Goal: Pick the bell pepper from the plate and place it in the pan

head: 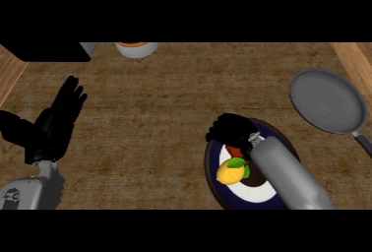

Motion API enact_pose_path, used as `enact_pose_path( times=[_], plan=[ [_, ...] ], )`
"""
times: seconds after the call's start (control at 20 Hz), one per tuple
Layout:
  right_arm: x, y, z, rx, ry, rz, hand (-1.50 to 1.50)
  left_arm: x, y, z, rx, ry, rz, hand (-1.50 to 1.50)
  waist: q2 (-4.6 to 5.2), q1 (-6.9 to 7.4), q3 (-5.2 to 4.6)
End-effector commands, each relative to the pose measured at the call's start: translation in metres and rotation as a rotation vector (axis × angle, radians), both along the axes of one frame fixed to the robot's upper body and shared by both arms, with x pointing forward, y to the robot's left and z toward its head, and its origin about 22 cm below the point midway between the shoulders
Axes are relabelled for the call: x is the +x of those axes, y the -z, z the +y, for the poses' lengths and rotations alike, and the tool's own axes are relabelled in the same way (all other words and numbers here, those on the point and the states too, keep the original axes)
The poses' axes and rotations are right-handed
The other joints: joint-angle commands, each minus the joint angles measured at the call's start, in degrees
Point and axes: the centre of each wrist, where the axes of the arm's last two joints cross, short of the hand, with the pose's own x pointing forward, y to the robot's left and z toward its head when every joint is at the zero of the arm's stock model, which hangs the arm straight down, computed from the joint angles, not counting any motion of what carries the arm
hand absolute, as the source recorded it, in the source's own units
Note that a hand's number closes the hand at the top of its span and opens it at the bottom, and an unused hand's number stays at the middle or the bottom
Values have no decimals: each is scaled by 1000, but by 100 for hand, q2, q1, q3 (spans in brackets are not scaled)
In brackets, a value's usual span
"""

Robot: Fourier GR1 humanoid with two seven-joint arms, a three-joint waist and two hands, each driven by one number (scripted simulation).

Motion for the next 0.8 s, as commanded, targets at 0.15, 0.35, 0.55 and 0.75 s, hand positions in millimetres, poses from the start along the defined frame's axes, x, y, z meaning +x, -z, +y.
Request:
enact_pose_path(
  times=[0.15, 0.35, 0.55, 0.75],
  plan=[
    [-3, 25, 8, 42, -55, 27, 150, 8, 13, 13, -7, -7, -10, 0, 24, -12, 7],
    [12, 26, -9, 79, -45, 20, 150, -5, 7, 5, -12, 9, 0, 0, 26, 22, 8],
    [10, 9, 22, 157, -30, 26, 150, 12, 10, -5, -8, -7, 3, 0, 22, -18, 7],
    [-16, 34, -64, 216, 383, 27, 150, -10, 11, 12, -1, -62, 21, 0, -80, -307, 5]
  ],
)
